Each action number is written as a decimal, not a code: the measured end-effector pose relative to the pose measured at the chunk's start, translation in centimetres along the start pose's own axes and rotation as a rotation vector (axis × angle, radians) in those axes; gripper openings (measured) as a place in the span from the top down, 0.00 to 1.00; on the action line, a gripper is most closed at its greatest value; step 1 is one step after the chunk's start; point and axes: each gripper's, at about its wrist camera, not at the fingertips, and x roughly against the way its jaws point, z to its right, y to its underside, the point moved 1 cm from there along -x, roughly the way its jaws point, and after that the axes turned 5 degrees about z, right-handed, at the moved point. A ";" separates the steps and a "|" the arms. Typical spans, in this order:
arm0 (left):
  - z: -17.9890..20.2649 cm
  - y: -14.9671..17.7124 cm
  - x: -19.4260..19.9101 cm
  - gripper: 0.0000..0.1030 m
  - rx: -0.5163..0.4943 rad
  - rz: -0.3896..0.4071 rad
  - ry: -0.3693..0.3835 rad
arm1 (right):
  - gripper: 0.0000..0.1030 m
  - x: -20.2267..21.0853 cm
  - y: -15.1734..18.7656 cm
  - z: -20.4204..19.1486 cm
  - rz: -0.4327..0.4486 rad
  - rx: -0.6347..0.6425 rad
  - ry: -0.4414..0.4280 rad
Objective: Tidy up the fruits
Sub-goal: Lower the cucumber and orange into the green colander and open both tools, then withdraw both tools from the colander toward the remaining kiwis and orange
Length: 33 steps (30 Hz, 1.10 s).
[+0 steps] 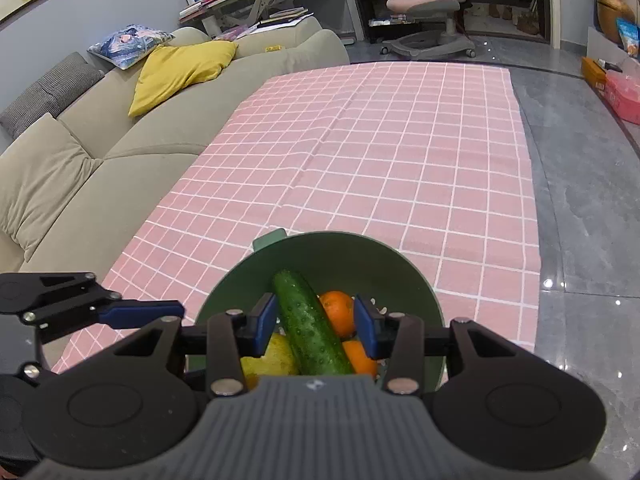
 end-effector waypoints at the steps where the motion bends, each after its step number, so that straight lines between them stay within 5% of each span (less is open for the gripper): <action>1: -0.1 0.1 0.5 0.34 0.006 0.002 -0.004 | 0.61 0.4 0.0 -0.2 0.002 0.003 0.001; 20: -0.1 0.7 9.7 0.34 0.031 0.090 -0.050 | 0.61 10.6 3.9 -3.7 0.089 -0.128 0.114; 33: -4.7 5.4 8.3 0.34 0.023 0.037 -0.030 | 0.61 13.2 8.7 -5.2 0.084 -0.165 0.222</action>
